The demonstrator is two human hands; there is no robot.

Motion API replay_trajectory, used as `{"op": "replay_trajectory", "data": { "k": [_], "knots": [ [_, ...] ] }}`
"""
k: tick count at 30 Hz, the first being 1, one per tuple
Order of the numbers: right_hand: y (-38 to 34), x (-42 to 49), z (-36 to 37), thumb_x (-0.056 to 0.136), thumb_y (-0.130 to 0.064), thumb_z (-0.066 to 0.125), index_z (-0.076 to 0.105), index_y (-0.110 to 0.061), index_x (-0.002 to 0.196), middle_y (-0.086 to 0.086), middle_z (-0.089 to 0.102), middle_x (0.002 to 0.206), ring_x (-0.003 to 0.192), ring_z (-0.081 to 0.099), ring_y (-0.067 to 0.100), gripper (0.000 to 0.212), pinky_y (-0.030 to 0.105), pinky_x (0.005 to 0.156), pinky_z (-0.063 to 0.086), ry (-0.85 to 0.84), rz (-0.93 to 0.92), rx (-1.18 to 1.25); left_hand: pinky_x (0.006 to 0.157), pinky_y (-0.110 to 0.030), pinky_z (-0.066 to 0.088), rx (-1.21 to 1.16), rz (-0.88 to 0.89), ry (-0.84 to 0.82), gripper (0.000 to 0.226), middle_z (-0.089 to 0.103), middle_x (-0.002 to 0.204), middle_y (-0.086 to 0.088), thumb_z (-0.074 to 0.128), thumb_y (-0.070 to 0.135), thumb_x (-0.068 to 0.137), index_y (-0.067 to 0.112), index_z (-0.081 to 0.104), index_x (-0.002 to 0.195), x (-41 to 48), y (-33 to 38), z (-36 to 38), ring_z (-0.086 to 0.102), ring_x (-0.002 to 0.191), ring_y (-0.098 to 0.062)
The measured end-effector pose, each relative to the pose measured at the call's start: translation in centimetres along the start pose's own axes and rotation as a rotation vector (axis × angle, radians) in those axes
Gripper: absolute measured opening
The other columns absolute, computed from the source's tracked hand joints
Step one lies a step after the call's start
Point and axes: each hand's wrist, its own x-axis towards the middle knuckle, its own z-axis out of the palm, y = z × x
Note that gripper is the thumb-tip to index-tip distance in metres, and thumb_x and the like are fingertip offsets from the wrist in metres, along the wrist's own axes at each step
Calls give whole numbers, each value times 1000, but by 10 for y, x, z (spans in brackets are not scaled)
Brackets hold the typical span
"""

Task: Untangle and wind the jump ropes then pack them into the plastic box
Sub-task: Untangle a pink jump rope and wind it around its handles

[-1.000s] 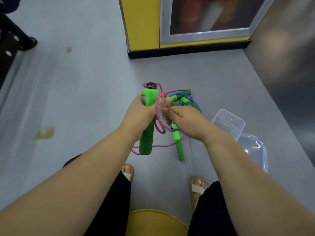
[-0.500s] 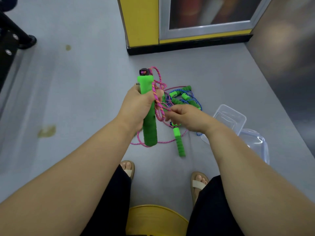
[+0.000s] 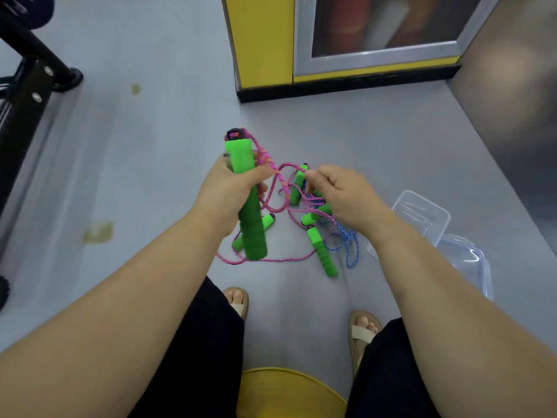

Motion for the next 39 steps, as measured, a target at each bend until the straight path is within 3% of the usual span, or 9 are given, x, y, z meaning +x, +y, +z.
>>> {"op": "replay_trajectory", "data": {
  "k": [6, 10, 17, 19, 22, 27, 29, 35, 39],
  "knots": [
    [6, -9, 0, 97, -21, 45, 65, -10, 88, 18, 68, 91, 87, 60, 33, 25, 44, 79, 49, -120, 11, 56, 53, -21, 44, 282, -32, -295, 16, 65, 71, -2, 74, 16, 77, 15, 60, 87, -8, -8, 33, 56, 50, -6],
    [16, -4, -8, 95, -23, 51, 64, -3, 99, 16, 65, 89, 76, 54, 26, 24, 37, 74, 46, -156, 79, 135, 51, -22, 45, 524, 28, -238, 21, 62, 65, -3, 76, 19, 76, 15, 57, 84, -6, 0, 42, 51, 49, -10],
    [77, -1, -2, 96, -32, 46, 63, -8, 104, 9, 59, 98, 92, 53, 22, 31, 30, 77, 39, -423, 385, -209, 43, -20, 42, -140, -12, -155, 13, 51, 46, 0, 51, -3, 86, 6, 51, 77, -7, 20, 37, 46, 40, -12],
    [93, 3, 4, 100, -28, 37, 62, -1, 105, 19, 61, 105, 97, 56, 30, 37, 34, 84, 42, -270, 470, -246, 45, -20, 43, -151, -16, -120, 15, 52, 47, 1, 53, -1, 87, 8, 51, 75, -6, 25, 30, 48, 41, -12],
    [87, 18, -3, 101, -20, 35, 58, -7, 75, 21, 62, 85, 64, 57, 29, 37, 42, 76, 51, 224, 558, 264, 49, -21, 44, -140, -165, 29, 15, 54, 49, 4, 61, 6, 86, 12, 52, 75, 3, 17, 17, 50, 44, -10],
    [47, 22, -27, 99, -16, 40, 51, -24, 71, -3, 57, 68, 59, 56, 13, 32, 24, 59, 49, 693, 166, 484, 56, -26, 47, -279, -348, 169, 20, 52, 69, 0, 71, 17, 82, 12, 52, 83, 14, -3, 17, 56, 41, -8],
    [39, 18, -27, 99, -20, 41, 54, -26, 74, -5, 57, 69, 61, 56, 13, 28, 26, 63, 49, 607, 117, 451, 55, -26, 50, -320, -311, 144, 21, 51, 72, -1, 71, 15, 81, 13, 49, 81, 13, -6, 30, 57, 44, -9],
    [24, 5, -12, 98, -36, 38, 65, -15, 106, -1, 63, 89, 88, 56, 17, 35, 31, 82, 43, -273, 100, -109, 51, -28, 53, -101, -115, -31, 38, 50, 64, -1, 81, 25, 63, 16, 45, 75, 10, -10, 66, 56, 58, -19],
    [19, 1, -8, 97, -35, 44, 64, -19, 112, 0, 68, 107, 98, 60, 17, 30, 34, 90, 45, -370, 38, -116, 52, -38, 55, 96, -168, 47, 35, 58, 70, -6, 82, 9, 67, 14, 51, 81, 13, -18, 71, 59, 61, -22]
  ]
}}
